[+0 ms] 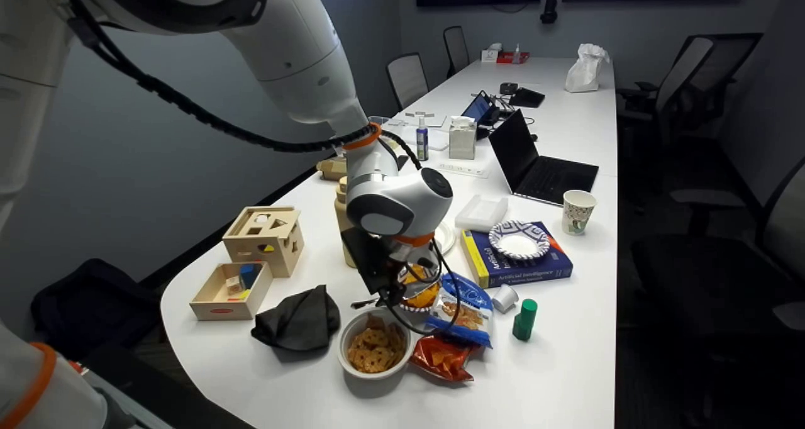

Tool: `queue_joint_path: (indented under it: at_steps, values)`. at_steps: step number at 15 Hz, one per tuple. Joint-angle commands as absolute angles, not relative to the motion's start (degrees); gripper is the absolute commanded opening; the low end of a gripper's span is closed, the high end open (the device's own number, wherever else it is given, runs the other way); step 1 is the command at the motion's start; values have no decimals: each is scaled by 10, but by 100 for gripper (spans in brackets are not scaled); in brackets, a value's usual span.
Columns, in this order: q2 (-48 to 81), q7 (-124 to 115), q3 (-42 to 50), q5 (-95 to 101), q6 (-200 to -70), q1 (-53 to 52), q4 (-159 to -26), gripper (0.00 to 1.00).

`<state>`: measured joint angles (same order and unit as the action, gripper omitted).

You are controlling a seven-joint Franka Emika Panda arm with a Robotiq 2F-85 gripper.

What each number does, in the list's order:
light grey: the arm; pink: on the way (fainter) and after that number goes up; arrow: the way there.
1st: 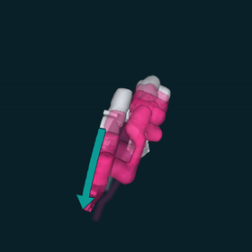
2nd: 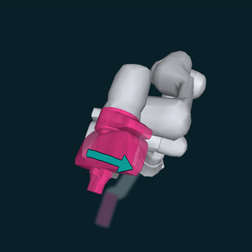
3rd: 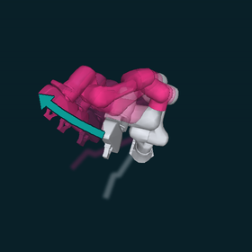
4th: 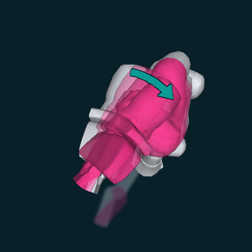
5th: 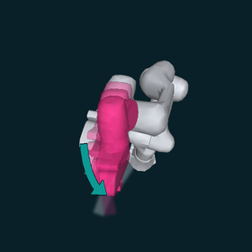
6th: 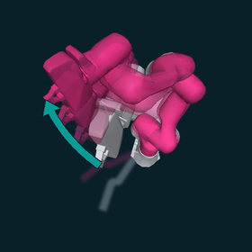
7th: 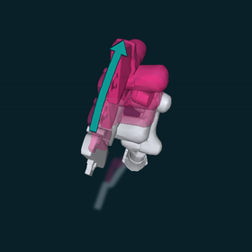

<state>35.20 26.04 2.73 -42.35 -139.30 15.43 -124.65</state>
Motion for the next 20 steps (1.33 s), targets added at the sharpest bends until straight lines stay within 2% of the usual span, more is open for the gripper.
queue_joint_path:
  at_steps: [1,13,14,15,20]
  values:
    - [374,216,21,-397,-1399,150,-1224,100]
    - [398,160,9,-349,-1388,160,-1202,100]
    - [397,161,8,-350,-1389,161,-1203,89]
    - [396,163,7,-351,-1390,164,-1204,74]
    - [397,167,3,-355,-1388,170,-1205,35]
